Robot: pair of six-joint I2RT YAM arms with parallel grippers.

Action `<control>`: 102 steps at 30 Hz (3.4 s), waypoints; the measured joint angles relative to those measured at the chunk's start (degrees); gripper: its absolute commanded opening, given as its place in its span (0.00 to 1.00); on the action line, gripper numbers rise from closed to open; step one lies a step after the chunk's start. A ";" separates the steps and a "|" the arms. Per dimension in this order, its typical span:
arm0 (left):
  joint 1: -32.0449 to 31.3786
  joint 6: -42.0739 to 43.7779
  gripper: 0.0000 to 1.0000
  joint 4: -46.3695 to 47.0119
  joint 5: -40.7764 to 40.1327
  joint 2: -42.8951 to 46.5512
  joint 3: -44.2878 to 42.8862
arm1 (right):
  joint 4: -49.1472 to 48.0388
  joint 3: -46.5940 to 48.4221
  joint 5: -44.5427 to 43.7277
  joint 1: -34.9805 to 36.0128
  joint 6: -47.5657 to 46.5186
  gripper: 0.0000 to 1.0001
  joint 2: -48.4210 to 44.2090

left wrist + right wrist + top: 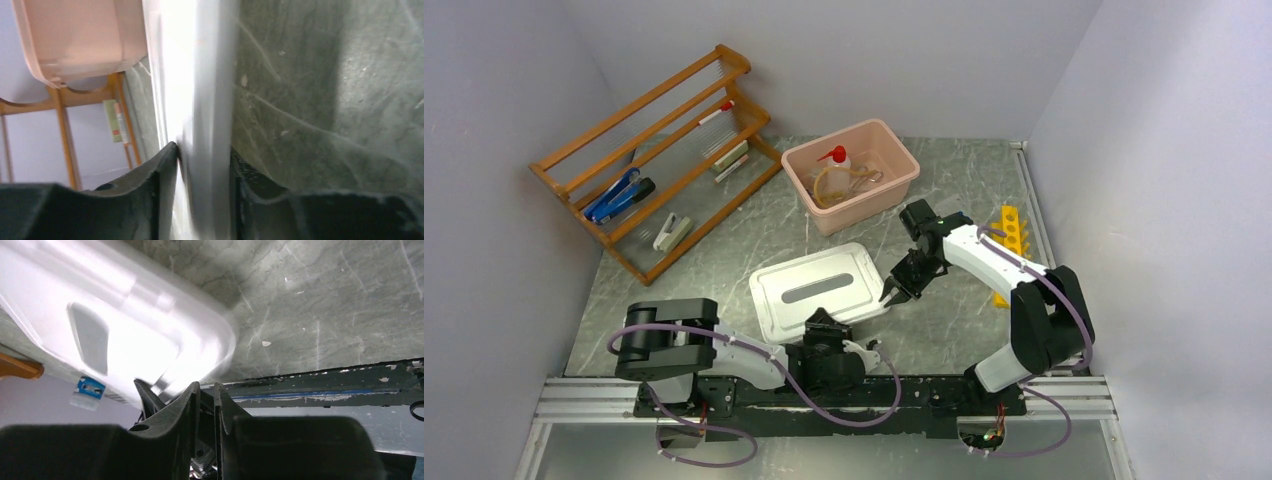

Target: Organize the chemistry lab equipment

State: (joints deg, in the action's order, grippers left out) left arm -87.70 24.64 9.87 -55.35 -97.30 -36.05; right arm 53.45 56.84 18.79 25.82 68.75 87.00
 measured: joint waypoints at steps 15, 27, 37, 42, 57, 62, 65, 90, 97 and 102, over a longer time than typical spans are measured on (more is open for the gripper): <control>0.24 -4.22 0.05 -14.14 -0.96 8.98 -6.32 | 0.68 6.47 -3.45 -0.79 -3.08 0.75 -6.51; -0.61 -7.58 0.05 -25.64 8.07 20.04 -8.20 | -10.03 -3.17 0.33 -1.51 -7.02 0.81 -16.63; -0.13 -10.12 0.05 -25.57 5.46 19.56 -8.04 | -0.39 -2.95 -14.25 -1.95 -5.88 0.82 -20.59; 0.11 -10.82 0.05 -25.22 5.51 19.58 -8.04 | -6.67 -9.05 -7.37 -2.10 -2.25 0.80 -21.55; 0.24 -11.52 0.07 -24.72 6.10 19.28 -8.26 | -29.83 -22.56 6.75 -1.70 19.06 0.20 -25.11; 1.14 -13.00 0.59 -24.04 5.11 20.59 -8.26 | -34.16 -22.08 7.67 -1.81 20.24 0.00 -25.00; 1.14 -14.58 0.86 -23.71 7.93 22.43 -8.26 | -32.37 -20.57 8.04 -1.75 19.87 0.00 -24.33; 36.37 -35.17 0.94 -36.30 39.26 20.63 -50.36 | -19.58 7.72 7.58 -2.12 -1.11 0.00 -28.79; 53.16 -40.61 0.93 -43.87 45.81 16.39 -60.22 | -23.21 21.05 7.82 -2.86 -7.43 0.00 -19.02; 62.42 -43.52 0.94 -45.20 51.21 17.09 -61.72 | -32.04 24.17 10.95 -8.50 -9.66 0.00 -10.03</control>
State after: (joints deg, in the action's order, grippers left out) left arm -25.28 -18.87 -35.33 -4.14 -80.20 -97.78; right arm 21.41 81.01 29.74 17.32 59.09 76.97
